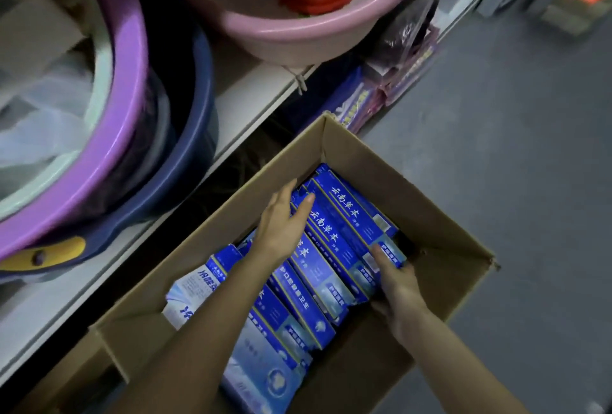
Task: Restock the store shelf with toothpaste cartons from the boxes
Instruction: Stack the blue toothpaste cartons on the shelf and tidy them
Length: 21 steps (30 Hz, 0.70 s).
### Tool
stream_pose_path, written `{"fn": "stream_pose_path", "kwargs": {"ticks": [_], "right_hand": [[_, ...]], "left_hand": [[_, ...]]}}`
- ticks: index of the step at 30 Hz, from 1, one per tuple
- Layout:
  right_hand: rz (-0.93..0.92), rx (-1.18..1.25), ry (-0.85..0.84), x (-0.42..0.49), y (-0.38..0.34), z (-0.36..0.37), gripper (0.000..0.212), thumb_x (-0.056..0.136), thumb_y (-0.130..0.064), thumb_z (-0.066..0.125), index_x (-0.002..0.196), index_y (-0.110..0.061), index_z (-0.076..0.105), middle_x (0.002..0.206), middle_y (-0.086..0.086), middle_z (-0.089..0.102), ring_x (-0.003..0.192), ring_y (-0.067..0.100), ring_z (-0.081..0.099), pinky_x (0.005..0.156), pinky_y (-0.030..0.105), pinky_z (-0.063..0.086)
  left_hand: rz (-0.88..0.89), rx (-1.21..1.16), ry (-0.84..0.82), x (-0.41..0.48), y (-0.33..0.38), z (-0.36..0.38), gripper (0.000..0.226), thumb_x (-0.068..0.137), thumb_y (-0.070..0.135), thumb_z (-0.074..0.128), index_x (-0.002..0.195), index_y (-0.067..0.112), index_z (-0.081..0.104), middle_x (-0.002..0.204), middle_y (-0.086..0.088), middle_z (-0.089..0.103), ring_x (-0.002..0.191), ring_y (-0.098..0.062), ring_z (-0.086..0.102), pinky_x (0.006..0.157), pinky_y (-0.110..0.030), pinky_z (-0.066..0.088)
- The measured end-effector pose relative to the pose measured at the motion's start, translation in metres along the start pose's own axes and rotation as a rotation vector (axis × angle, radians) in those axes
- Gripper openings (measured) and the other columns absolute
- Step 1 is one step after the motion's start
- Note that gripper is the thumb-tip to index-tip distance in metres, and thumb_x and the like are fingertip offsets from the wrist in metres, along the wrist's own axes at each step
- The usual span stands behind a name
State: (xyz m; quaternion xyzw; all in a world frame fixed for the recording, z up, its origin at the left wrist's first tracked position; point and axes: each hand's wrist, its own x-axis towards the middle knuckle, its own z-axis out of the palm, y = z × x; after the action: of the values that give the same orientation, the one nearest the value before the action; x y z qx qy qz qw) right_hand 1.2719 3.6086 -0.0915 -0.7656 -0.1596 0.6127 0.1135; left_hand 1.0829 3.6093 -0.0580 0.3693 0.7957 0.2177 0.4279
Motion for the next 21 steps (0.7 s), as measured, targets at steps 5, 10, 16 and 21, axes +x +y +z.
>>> {"fn": "stream_pose_path", "kwargs": {"ticks": [5,10,16,21], "right_hand": [[0.022,0.035,-0.031,-0.011,-0.007,0.003,0.057,0.087,-0.043,0.063,0.134,-0.024,0.038,0.122,0.004,0.058,0.09,0.022,0.059,0.082,0.043,0.048],[-0.033,-0.074,0.036,-0.008,0.005,0.01,0.069,0.089,-0.043,0.061,0.147,-0.026,0.027,0.128,0.008,0.056,0.112,0.033,0.057,0.095,0.052,0.047],[-0.03,-0.053,0.048,-0.003,0.013,0.016,0.078,0.087,-0.045,0.062,0.149,-0.027,0.02,0.135,0.011,0.051,0.12,0.035,0.052,0.101,0.053,0.043],[0.011,0.019,0.055,0.005,0.013,0.018,0.08,0.083,-0.047,0.066,0.148,-0.026,0.024,0.136,0.01,0.051,0.122,0.034,0.051,0.101,0.051,0.043]], "left_hand": [[-0.065,0.004,-0.055,0.026,-0.006,0.009,0.06,0.098,0.048,0.041,0.151,0.024,0.027,0.155,-0.004,0.032,0.141,-0.02,0.03,0.113,-0.03,0.022],[-0.1,-0.045,-0.097,0.039,0.003,0.024,0.059,0.099,0.053,0.032,0.152,0.027,0.023,0.156,-0.002,0.029,0.142,-0.019,0.028,0.113,-0.031,0.02],[-0.179,0.006,-0.104,0.051,0.004,0.029,0.063,0.095,0.062,0.03,0.149,0.033,0.02,0.145,-0.01,0.045,0.128,-0.031,0.046,0.11,-0.043,0.034],[-0.198,-0.029,-0.112,0.051,0.003,0.03,0.061,0.092,0.065,0.034,0.142,0.032,0.024,0.137,-0.01,0.05,0.121,-0.03,0.053,0.105,-0.046,0.04]]}}
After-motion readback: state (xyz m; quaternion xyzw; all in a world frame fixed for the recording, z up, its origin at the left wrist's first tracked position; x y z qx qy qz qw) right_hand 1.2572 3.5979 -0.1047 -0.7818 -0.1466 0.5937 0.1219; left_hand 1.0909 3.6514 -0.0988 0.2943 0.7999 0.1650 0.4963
